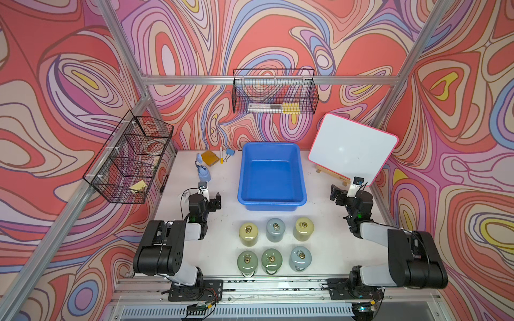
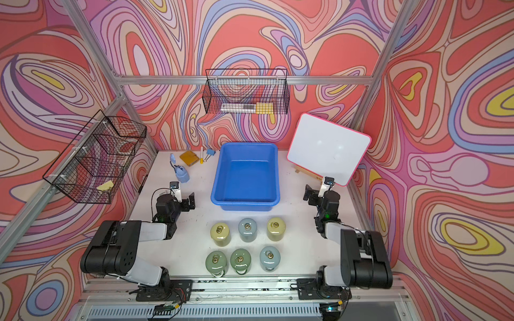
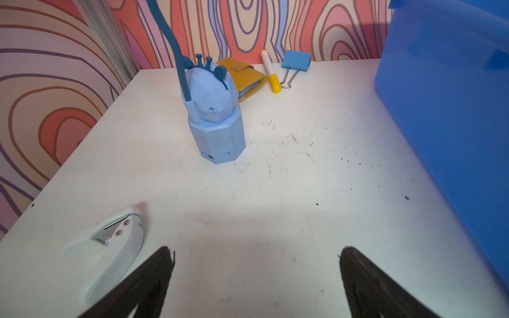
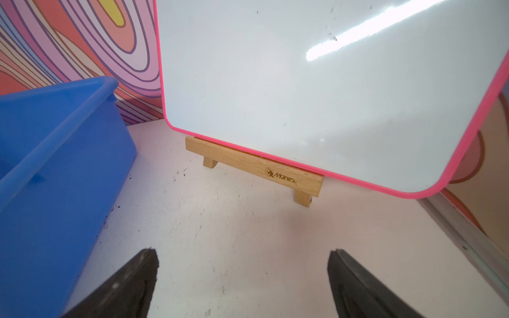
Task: Take the tea canister out of the basket
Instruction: Reset both arms
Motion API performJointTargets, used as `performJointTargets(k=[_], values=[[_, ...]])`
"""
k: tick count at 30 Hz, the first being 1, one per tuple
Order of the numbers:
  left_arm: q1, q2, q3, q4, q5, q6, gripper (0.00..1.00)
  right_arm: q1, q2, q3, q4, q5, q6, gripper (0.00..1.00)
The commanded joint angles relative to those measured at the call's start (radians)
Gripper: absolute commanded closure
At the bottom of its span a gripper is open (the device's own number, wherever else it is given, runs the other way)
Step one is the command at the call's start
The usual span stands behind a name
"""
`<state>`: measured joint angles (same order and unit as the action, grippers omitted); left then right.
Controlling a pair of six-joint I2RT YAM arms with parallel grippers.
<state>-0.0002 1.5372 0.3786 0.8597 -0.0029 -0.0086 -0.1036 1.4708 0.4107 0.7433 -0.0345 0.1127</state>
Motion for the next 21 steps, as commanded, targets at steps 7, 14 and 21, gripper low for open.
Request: performJointTargets(k=[7, 14, 21], values=[[0.003, -0.002, 0.005, 0.007, 0.009, -0.007, 0.01, 0.029, 0.221, -0.011, 0.340, 0.004, -0.027, 0.02], [0.003, -0.002, 0.005, 0.007, 0.009, -0.008, 0.01, 0.113, 0.227, 0.060, 0.204, 0.162, -0.079, 0.02], [0.002, 0.003, 0.015, -0.009, 0.011, -0.008, 0.01, 0.114, 0.226, 0.057, 0.209, 0.164, -0.079, 0.02]])
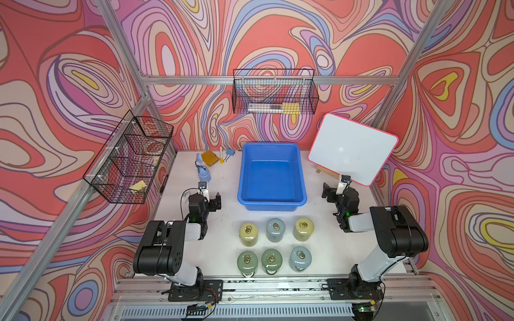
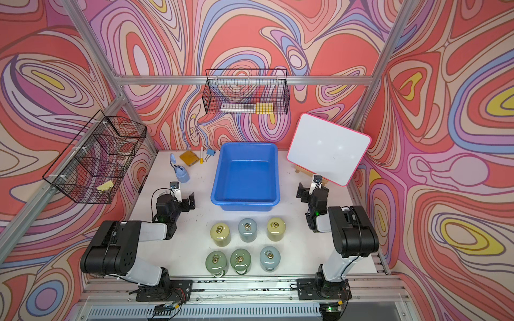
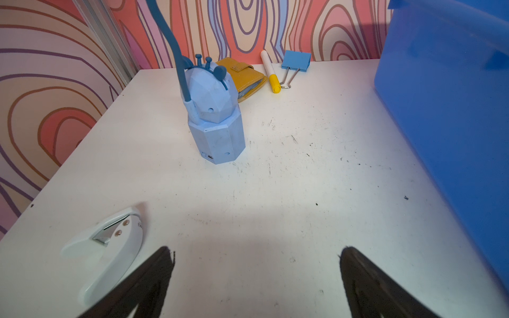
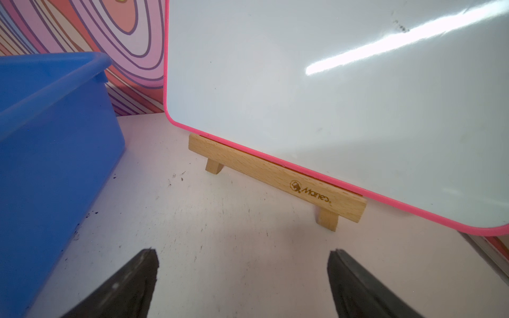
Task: Take the tea canister out of the basket
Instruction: Reset both arms
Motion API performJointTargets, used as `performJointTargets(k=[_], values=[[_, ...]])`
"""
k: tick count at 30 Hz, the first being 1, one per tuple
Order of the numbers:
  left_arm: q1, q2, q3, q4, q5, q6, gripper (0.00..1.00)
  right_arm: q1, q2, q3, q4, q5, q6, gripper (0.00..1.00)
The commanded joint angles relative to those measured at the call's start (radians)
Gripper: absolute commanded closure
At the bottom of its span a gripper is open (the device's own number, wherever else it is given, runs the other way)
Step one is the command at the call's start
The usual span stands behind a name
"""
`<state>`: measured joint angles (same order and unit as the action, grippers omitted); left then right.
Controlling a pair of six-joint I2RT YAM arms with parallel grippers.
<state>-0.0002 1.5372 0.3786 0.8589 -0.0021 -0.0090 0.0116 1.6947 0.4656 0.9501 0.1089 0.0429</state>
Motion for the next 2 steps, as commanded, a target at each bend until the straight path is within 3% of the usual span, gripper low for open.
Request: performJointTargets(k=[1, 2], values=[[0.002, 0.001, 0.008, 0.006, 0.009, -0.005, 0.01, -0.001, 0.003, 0.001, 0.007, 0.021, -0.011, 0.02], [0.003, -0.002, 0.005, 0.006, 0.009, -0.005, 0.01, -0.001, 0.002, 0.001, 0.004, 0.021, -0.010, 0.02]])
